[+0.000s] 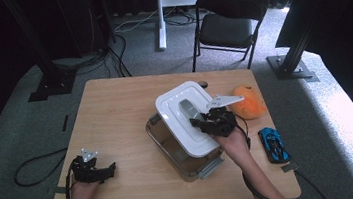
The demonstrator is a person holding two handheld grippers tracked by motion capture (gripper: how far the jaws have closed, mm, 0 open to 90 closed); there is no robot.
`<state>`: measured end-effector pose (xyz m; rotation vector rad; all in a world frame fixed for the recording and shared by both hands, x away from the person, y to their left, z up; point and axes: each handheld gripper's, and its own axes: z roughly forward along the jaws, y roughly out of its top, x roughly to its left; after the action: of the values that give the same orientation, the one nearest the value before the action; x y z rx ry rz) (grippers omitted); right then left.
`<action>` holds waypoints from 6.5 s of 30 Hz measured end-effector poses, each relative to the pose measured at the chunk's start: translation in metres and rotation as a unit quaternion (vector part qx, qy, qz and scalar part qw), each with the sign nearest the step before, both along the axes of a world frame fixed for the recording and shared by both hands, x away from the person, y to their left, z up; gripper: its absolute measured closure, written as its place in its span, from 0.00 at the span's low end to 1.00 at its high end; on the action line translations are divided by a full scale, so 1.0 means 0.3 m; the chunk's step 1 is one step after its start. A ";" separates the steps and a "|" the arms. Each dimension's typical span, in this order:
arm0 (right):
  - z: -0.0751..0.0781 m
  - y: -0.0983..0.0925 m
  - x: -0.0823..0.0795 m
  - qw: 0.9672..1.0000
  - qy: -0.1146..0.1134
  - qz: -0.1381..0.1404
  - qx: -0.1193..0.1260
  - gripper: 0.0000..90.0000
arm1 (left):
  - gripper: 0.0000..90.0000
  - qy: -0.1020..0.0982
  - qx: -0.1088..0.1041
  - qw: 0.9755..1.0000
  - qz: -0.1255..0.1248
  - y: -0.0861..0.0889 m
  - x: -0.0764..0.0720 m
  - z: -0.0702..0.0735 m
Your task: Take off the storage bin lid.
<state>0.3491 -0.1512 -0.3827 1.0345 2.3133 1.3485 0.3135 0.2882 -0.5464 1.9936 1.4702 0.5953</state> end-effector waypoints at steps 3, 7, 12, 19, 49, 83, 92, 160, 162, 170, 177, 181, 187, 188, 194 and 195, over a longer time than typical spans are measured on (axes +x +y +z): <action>0.011 -0.009 0.025 1.000 -0.001 -0.009 0.002 0.75 | 0.00 -0.001 0.000 1.000 0.000 0.000 0.000 0.000; 0.025 -0.019 0.057 1.000 -0.006 -0.020 0.002 0.75 | 0.00 -0.001 0.001 1.000 -0.001 0.001 0.000 0.000; 0.038 -0.032 0.106 0.999 -0.009 -0.034 0.005 0.75 | 0.00 -0.001 0.001 1.000 -0.001 0.001 0.000 0.000; 0.027 -0.046 0.179 0.999 -0.004 -0.053 0.000 0.75 | 0.00 0.000 0.002 1.000 -0.001 0.001 0.000 0.000; -0.114 -0.130 0.477 0.991 0.031 -0.130 -0.010 0.75 | 0.00 0.001 0.002 1.000 -0.001 0.001 0.000 0.000; -0.400 -0.085 0.544 0.984 0.111 -0.136 -0.018 0.75 | 0.00 0.000 0.001 1.000 -0.002 0.001 0.000 0.000; -0.441 -0.079 0.540 0.983 0.118 -0.137 -0.021 0.75 | 0.00 0.000 0.001 1.000 -0.003 0.002 0.000 0.000; -0.209 -0.422 0.338 0.984 0.045 -0.173 -0.022 0.16 | 0.00 0.000 0.001 1.000 -0.003 0.002 0.000 0.000; -0.206 -0.439 0.334 0.983 0.046 -0.177 -0.020 0.16 | 0.00 0.000 0.001 1.000 -0.003 0.002 0.000 0.000; -0.208 -0.500 0.323 0.980 0.048 -0.194 -0.024 0.17 | 0.00 0.000 0.001 1.000 -0.003 0.002 0.000 0.000; -0.218 -0.557 0.323 0.975 0.054 -0.213 -0.021 0.19 | 0.00 0.000 0.001 1.000 -0.003 0.002 0.000 0.000; -0.226 -0.584 0.327 0.972 0.062 -0.227 -0.023 0.19 | 0.00 0.000 0.001 1.000 -0.003 0.002 0.000 0.000; -0.234 -0.621 0.340 0.967 0.070 -0.246 -0.014 0.19 | 0.00 0.000 0.001 1.000 -0.003 0.002 0.000 0.000; -0.237 -0.629 0.344 0.966 0.074 -0.248 -0.009 0.19 | 0.00 0.000 0.001 1.000 -0.003 0.002 0.000 0.000; -0.254 -0.645 0.362 0.962 0.085 -0.260 -0.010 0.22 | 0.00 0.000 0.001 1.000 -0.003 0.002 0.000 0.000; -0.259 -0.645 0.365 0.961 0.088 -0.262 -0.011 0.22 | 0.00 0.000 0.001 1.000 -0.003 0.002 0.000 0.000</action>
<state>0.4586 -0.3447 -0.4603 1.6670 1.9473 1.0477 0.3134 0.2887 -0.5463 1.9995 1.4643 0.5945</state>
